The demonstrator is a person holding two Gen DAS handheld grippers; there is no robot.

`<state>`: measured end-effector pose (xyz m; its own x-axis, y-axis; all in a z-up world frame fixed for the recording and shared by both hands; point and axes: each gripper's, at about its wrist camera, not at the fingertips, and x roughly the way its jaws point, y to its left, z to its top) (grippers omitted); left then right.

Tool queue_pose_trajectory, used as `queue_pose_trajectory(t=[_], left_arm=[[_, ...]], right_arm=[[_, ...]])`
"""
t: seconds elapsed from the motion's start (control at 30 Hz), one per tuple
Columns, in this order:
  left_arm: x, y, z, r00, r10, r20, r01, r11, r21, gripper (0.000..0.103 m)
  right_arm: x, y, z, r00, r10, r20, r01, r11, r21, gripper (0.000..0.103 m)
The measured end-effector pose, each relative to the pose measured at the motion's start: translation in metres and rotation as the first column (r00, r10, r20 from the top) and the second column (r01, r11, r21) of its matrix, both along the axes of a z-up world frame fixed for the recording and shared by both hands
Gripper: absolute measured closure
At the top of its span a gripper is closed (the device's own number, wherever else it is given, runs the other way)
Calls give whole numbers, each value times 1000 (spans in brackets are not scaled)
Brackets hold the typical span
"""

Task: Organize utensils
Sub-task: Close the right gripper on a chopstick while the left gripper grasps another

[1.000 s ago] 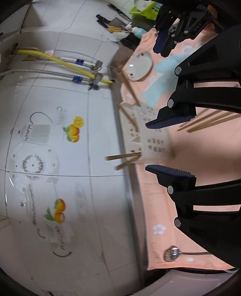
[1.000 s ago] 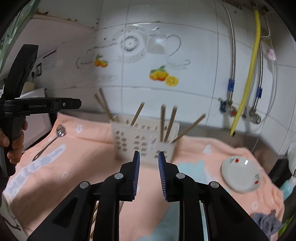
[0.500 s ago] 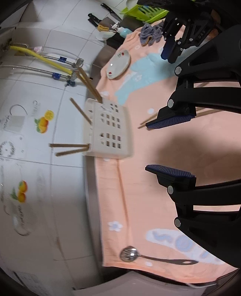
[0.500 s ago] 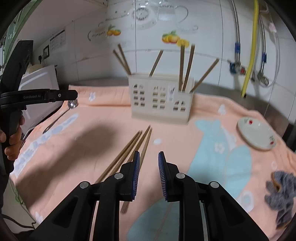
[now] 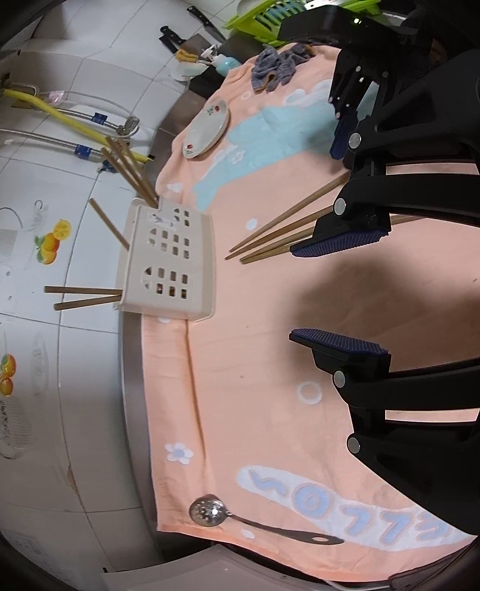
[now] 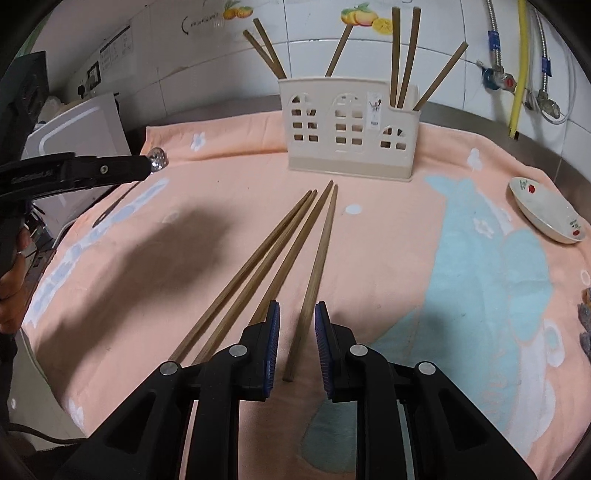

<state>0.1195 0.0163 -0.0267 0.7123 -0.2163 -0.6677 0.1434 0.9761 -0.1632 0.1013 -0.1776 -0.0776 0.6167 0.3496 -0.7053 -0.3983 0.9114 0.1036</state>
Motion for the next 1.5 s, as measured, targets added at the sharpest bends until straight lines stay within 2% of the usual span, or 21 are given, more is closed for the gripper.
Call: queue_pose_trajectory(t=[0.23,0.4,0.6,0.77,1.0,1.5], left_arm=[[-6,-3,-15,999,-13,-36,12,1000,-8,62],[-10,-14,-28,997,-49,-63,48,999,-16,62],[-14,-34,-43,989,-109,-98,107,994,-25,63],[-14,-49,-54,979,-153,-131,151,988,-29,72],[-11,-61,-65,970,-176,-165,172,984,-36,83],[-1,-69,-82,965,-154,-214,153,988,-20,89]], right_arm=[[4,2,-6,999,-14,-32,13,1000,-16,88],[7,5,-15,998,-17,-58,15,999,-32,89],[6,4,-17,999,-27,-47,24,999,-47,93],[5,-1,-16,999,-35,-40,34,999,-42,95],[1,-12,-3,999,-54,4,54,998,-35,96],[-13,-20,39,987,-69,144,73,997,-21,96]])
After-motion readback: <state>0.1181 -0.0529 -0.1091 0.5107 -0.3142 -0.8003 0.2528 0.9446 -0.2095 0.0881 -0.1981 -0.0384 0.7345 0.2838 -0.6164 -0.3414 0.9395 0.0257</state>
